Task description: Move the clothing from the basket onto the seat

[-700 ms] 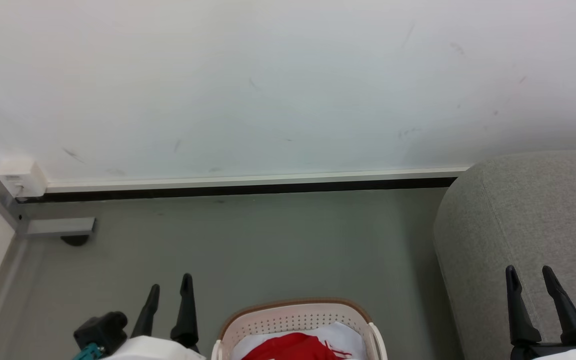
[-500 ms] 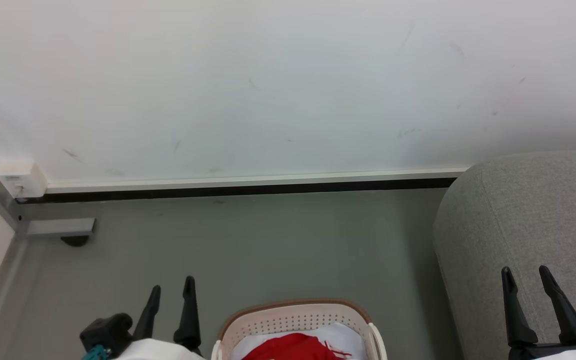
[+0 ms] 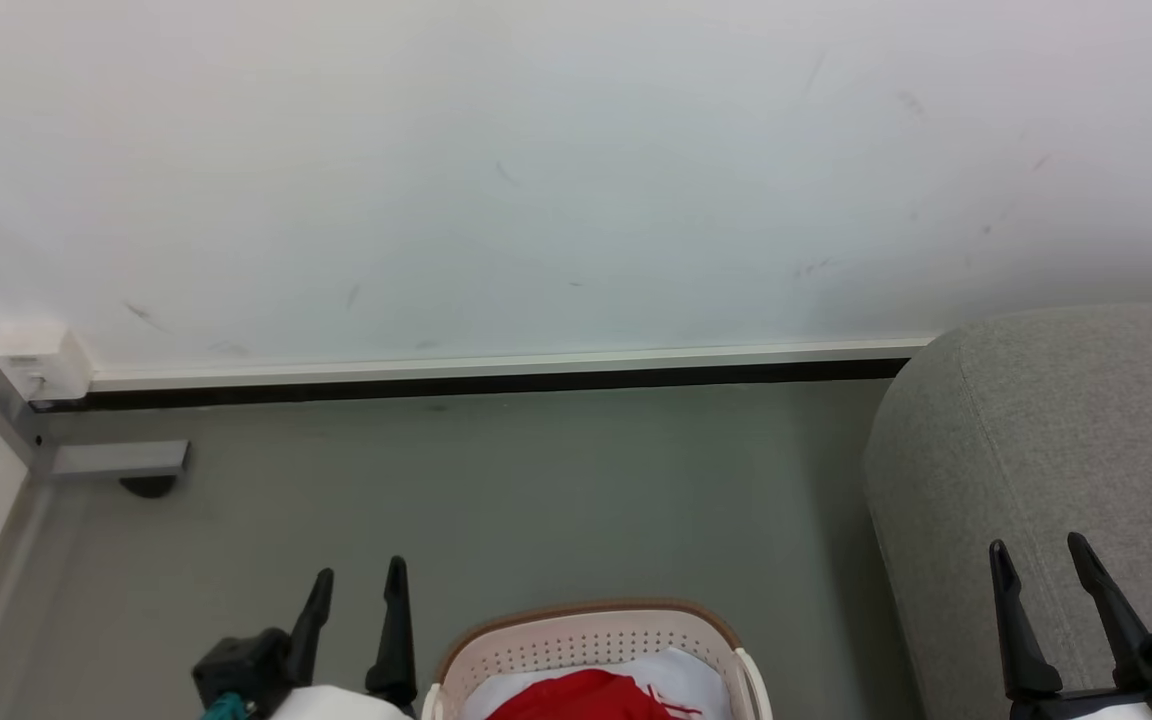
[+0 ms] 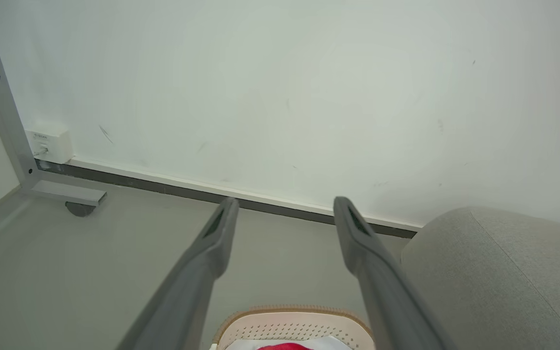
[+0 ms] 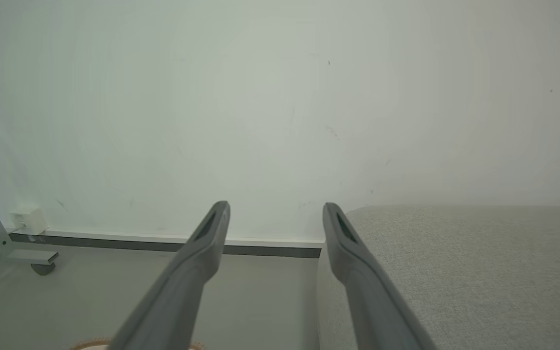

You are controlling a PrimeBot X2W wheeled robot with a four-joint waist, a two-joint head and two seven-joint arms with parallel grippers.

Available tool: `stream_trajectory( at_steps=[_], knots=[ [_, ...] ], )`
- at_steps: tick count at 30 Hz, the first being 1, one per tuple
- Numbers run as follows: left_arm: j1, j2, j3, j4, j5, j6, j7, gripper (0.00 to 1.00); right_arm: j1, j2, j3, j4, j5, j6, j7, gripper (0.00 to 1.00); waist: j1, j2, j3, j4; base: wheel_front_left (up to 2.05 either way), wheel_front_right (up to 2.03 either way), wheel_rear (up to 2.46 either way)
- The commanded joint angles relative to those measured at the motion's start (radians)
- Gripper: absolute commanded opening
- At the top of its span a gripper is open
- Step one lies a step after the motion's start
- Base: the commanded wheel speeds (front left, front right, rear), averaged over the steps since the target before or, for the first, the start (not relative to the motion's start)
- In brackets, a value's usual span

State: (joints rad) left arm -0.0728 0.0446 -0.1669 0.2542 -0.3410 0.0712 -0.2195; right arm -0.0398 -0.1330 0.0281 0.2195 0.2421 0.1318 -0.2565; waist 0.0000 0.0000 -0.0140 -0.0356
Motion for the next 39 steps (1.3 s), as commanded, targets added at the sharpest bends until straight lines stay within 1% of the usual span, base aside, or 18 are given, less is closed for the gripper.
stream_trajectory(
  at_steps=[1,22,39],
  knots=[
    [0.005,0.009,-0.001,0.0,0.021,0.001,-0.008,1.0,0.002,0.0,-0.008,-0.002,-0.02,-0.002,-0.004,1.0,0.0,0.0,0.0,-0.001,0.0,0.0,0.0],
    [0.009,0.01,-0.012,0.022,0.177,0.001,-0.047,1.0,0.021,0.037,-0.035,0.004,-0.185,-0.002,-0.008,1.0,0.0,0.0,0.0,-0.003,0.0,0.0,0.0],
    [0.009,0.009,-0.012,0.025,0.177,-0.003,-0.045,1.0,0.01,0.047,-0.039,-0.004,-0.156,-0.002,-0.007,1.0,0.0,0.0,0.02,-0.001,0.0,0.0,0.0]
  ],
)
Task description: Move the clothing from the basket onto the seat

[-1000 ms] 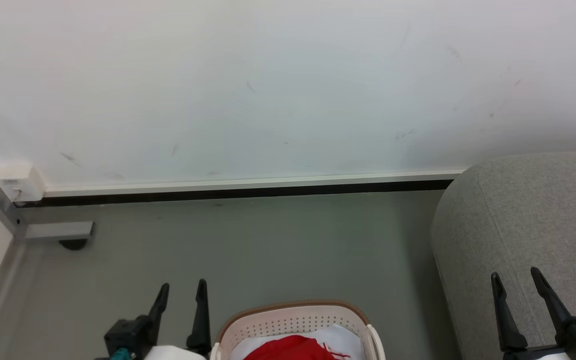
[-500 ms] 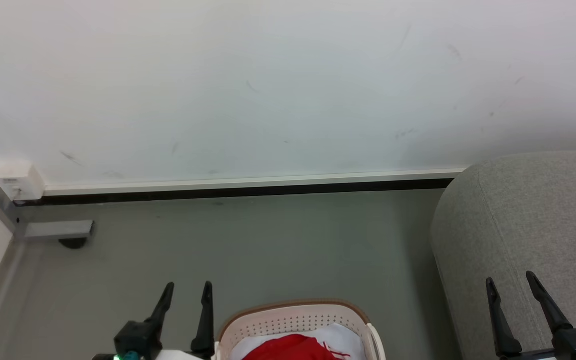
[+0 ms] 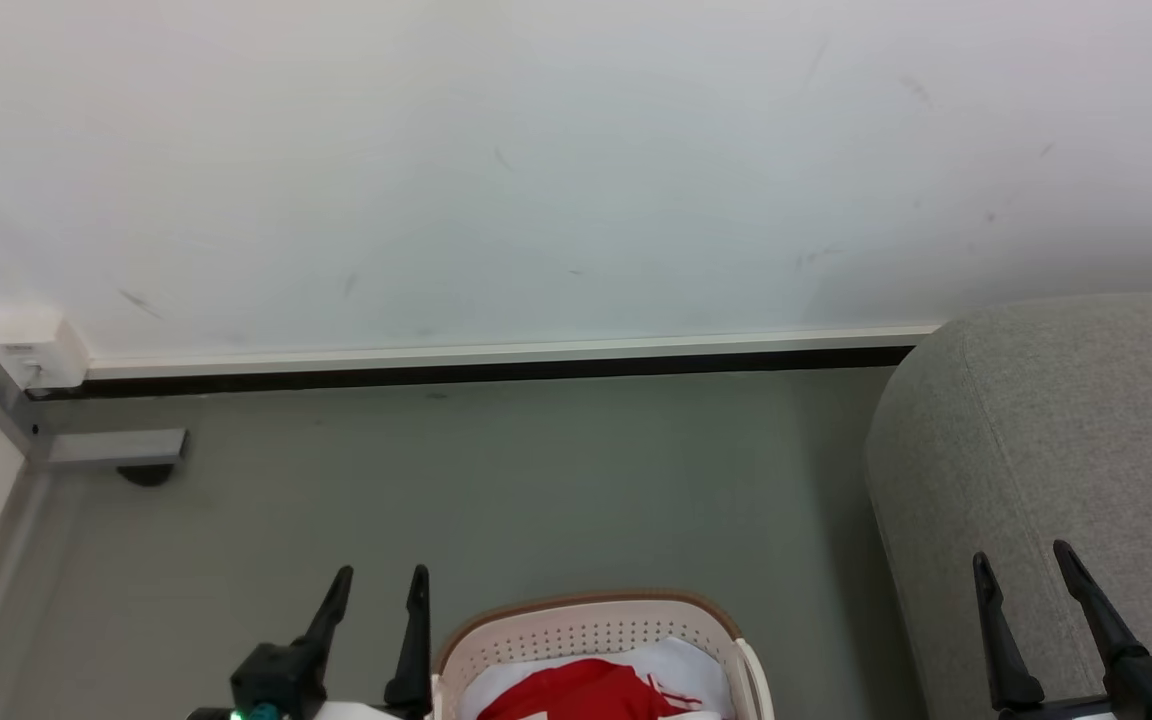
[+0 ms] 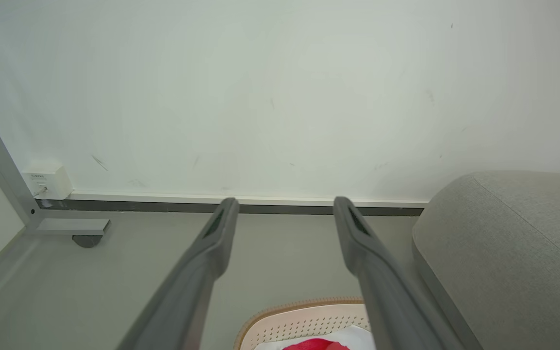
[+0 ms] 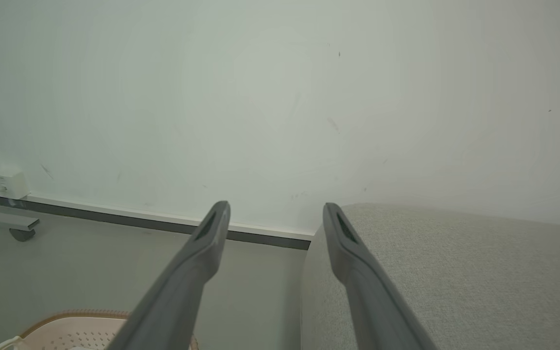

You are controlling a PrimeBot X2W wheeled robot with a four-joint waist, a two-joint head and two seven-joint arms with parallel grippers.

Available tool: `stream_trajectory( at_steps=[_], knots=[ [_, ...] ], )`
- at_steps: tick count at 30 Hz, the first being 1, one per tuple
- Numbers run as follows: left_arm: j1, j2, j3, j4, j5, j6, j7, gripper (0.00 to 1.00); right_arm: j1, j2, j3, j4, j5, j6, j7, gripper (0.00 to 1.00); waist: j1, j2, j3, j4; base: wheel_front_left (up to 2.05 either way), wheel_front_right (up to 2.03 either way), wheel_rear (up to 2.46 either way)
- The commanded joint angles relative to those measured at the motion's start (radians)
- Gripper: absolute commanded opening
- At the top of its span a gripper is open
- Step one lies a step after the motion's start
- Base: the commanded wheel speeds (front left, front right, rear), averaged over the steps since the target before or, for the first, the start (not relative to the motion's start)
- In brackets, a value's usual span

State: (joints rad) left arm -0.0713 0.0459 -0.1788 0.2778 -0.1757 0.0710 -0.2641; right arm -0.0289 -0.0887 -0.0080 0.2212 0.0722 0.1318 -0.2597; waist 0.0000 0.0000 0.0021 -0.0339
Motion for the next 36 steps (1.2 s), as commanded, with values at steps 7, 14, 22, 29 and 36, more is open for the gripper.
stream_trajectory(
  at_steps=[7,14,22,29,36],
  knots=[
    [-0.021,0.008,-0.023,0.027,0.02,-0.02,-0.001,1.0,-0.023,0.007,0.002,-0.011,0.013,-0.002,-0.004,1.0,0.0,0.0,0.028,-0.028,0.0,0.0,0.0],
    [-0.125,0.013,-0.124,0.226,0.065,-0.094,0.041,1.0,-0.071,0.013,0.011,-0.028,0.022,-0.002,-0.003,1.0,0.0,0.0,0.095,-0.082,0.0,0.0,0.0],
    [-0.25,0.023,-0.215,0.41,0.121,-0.145,0.147,1.0,-0.136,0.033,0.024,-0.053,0.041,-0.002,-0.003,1.0,0.0,0.0,0.191,-0.17,0.0,0.0,0.0],
    [-0.316,0.026,-0.277,0.543,0.157,-0.163,0.248,1.0,-0.18,0.041,0.036,-0.068,0.068,-0.002,-0.003,1.0,0.0,0.0,0.274,-0.244,0.0,0.0,0.0],
    [-0.368,0.047,-0.328,0.642,0.191,-0.172,0.295,1.0,-0.223,0.041,0.052,-0.084,0.132,-0.002,-0.003,1.0,0.0,0.0,0.365,-0.304,0.0,0.0,0.0]
  ],
)
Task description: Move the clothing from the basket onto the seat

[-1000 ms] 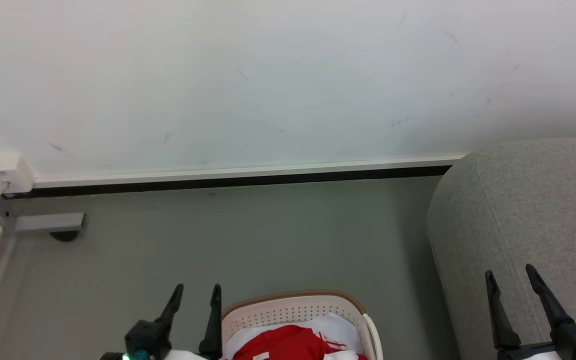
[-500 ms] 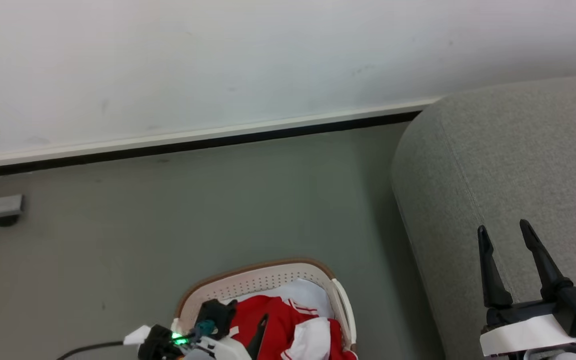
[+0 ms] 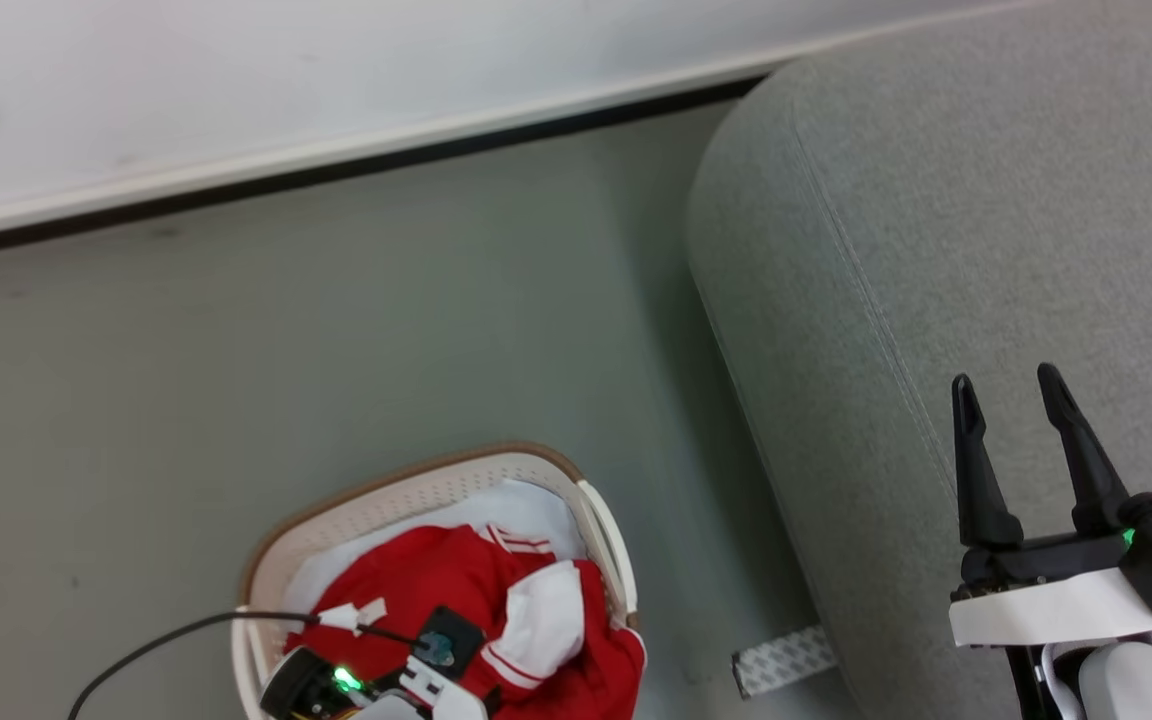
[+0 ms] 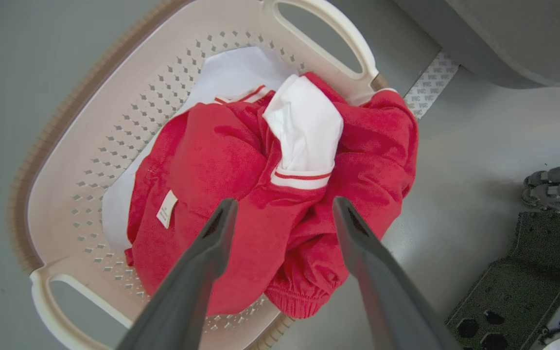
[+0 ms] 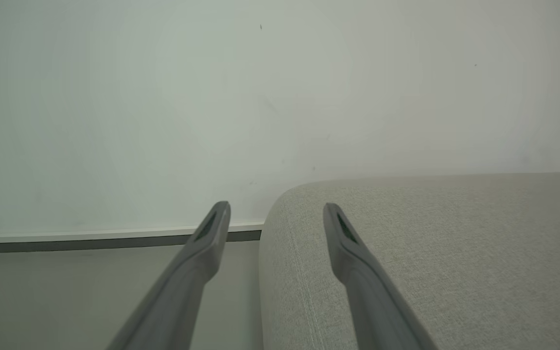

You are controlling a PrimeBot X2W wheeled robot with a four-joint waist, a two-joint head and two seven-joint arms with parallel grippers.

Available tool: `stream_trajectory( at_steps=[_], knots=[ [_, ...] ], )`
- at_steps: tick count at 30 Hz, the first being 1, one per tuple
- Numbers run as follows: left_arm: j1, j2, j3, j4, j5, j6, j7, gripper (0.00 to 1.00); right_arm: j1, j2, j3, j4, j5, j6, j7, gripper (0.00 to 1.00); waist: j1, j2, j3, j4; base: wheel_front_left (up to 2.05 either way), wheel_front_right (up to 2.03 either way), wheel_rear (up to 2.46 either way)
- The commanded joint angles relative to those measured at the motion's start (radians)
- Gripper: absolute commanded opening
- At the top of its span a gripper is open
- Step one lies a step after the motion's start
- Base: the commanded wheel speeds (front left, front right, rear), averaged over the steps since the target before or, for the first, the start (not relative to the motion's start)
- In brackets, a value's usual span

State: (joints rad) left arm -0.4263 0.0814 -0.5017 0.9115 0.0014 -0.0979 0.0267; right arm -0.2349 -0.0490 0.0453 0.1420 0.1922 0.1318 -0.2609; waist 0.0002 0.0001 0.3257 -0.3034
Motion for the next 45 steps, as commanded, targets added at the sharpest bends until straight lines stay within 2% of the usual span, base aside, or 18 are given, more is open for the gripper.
stream_trajectory(
  at_steps=[1,16,25,26,27,28,35,45],
  knots=[
    [-0.019,0.018,-0.014,0.02,0.021,-0.004,0.009,1.0,-0.021,0.001,0.0,-0.007,0.019,-0.002,-0.002,1.0,-0.0002,-0.0001,0.054,-0.041,0.0,0.0,0.0],
    [-0.126,0.091,-0.052,0.142,0.047,0.006,0.047,1.0,-0.115,0.001,0.027,-0.043,0.112,-0.002,-0.002,1.0,-0.0002,-0.0001,0.24,-0.117,0.0,0.0,0.0],
    [-0.19,0.123,-0.062,0.195,0.048,0.021,0.031,1.0,-0.153,0.001,0.026,-0.064,0.135,-0.002,-0.002,1.0,-0.0002,-0.0001,0.332,-0.153,0.0,0.0,0.0],
    [-0.193,0.122,-0.062,0.198,0.045,0.021,0.023,0.65,-0.153,0.001,0.024,-0.064,0.135,-0.002,-0.002,1.0,-0.0002,-0.0001,0.335,-0.153,0.0,0.0,0.0],
    [-0.198,0.121,-0.06,0.2,0.039,0.026,0.012,0.16,-0.152,0.001,0.023,-0.064,0.133,-0.002,-0.002,1.0,-0.0002,-0.0001,0.336,-0.153,0.0,0.0,0.0],
    [-0.201,0.117,-0.055,0.206,0.031,0.027,0.006,0.0,-0.15,0.001,0.019,-0.063,0.13,-0.002,-0.002,1.0,-0.0002,-0.0001,0.334,-0.15,0.0,0.0,0.0],
    [-0.21,0.071,-0.013,0.212,-0.036,0.041,-0.084,0.0,-0.11,0.0,0.005,-0.039,0.093,-0.002,-0.002,1.0,-0.0002,-0.0001,0.241,-0.094,0.0,0.0,0.0],
    [-0.157,0.006,0.041,0.172,-0.142,0.028,-0.215,0.0,-0.018,0.0,-0.032,-0.001,0.016,-0.002,-0.002,1.0,-0.0002,-0.0001,-0.002,0.029,0.0,0.0,0.0]
  ],
)
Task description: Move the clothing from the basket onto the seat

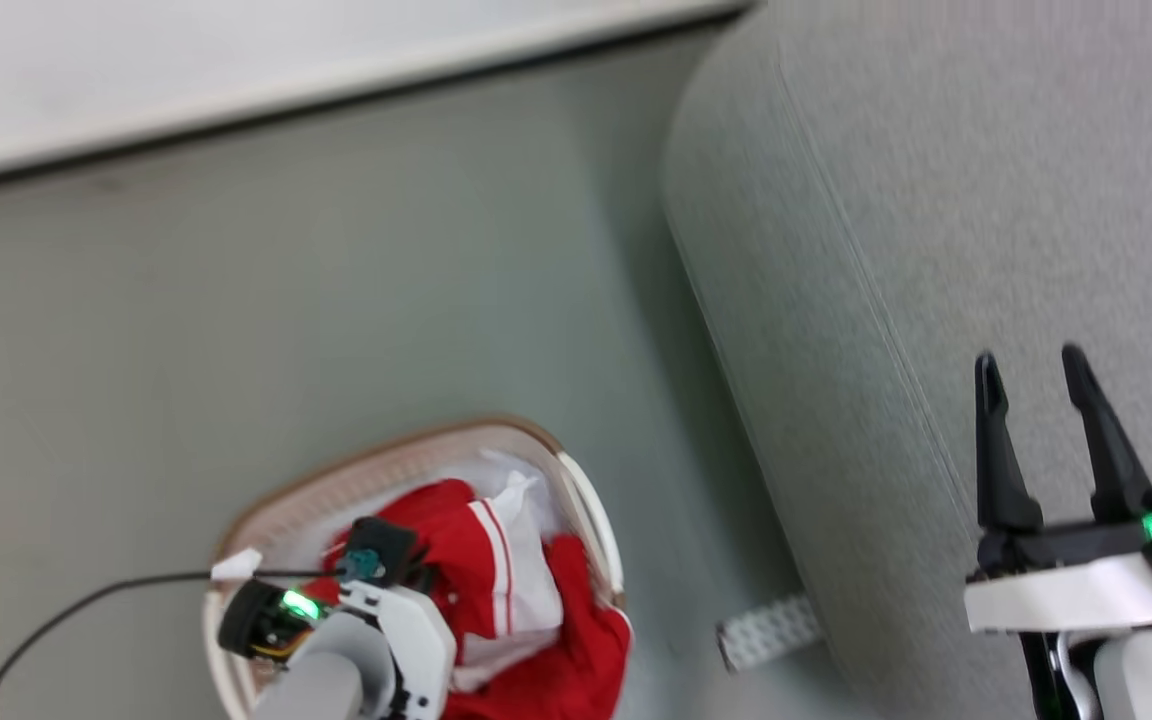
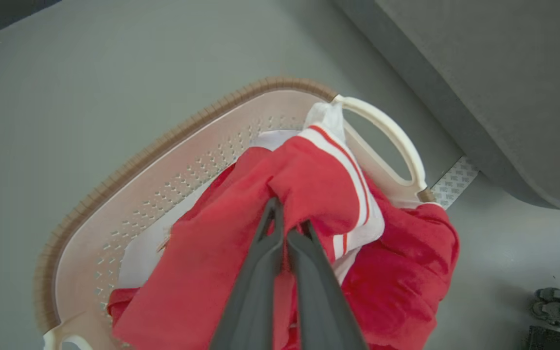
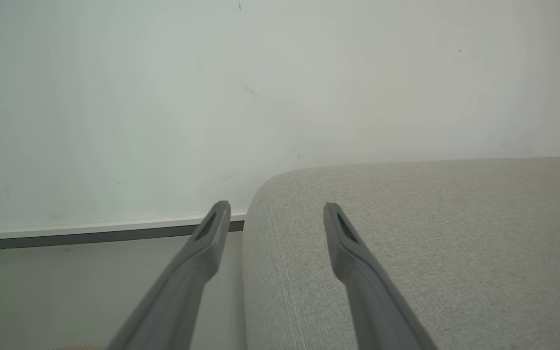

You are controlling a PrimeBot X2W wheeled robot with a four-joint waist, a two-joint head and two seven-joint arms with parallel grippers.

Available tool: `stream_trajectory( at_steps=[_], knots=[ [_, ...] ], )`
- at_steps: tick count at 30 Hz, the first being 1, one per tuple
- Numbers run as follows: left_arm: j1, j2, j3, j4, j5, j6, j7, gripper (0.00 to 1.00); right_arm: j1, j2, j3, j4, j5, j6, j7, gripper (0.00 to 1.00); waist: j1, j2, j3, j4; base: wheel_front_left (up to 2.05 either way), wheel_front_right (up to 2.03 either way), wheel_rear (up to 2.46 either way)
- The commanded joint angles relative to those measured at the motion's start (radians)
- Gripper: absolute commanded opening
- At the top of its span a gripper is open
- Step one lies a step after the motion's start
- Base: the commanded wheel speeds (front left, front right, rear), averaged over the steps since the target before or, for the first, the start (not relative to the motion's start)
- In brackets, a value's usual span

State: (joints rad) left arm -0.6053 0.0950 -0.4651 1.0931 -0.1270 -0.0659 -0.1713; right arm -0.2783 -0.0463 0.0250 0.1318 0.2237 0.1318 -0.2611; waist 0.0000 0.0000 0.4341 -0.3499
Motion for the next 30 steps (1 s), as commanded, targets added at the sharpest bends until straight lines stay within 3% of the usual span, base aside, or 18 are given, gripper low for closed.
stream_trajectory(
  at_steps=[1,10,19,30],
  knots=[
    [0.031,-0.015,0.008,-0.019,-0.026,-0.007,-0.024,0.0,0.042,-0.003,-0.019,0.015,-0.026,-0.002,-0.002,1.0,0.0,0.0,-0.139,0.09,0.0,0.0,0.0],
    [0.111,-0.041,0.028,-0.164,-0.124,0.002,-0.071,0.0,0.175,-0.003,-0.062,0.046,-0.093,-0.002,-0.002,1.0,0.0,0.0,-0.33,0.188,0.0,0.0,0.0],
    [0.178,-0.043,0.029,-0.366,-0.181,0.027,-0.054,0.0,0.249,-0.007,-0.053,0.054,-0.104,-0.002,-0.002,1.0,0.0,0.0,-0.432,0.228,0.0,0.0,0.0],
    [0.262,0.012,0.046,-0.682,-0.205,0.076,0.048,0.0,0.314,-0.006,-0.034,0.056,-0.095,-0.002,-0.002,1.0,0.0,0.0,-0.495,0.245,0.0,0.0,0.0]
  ],
)
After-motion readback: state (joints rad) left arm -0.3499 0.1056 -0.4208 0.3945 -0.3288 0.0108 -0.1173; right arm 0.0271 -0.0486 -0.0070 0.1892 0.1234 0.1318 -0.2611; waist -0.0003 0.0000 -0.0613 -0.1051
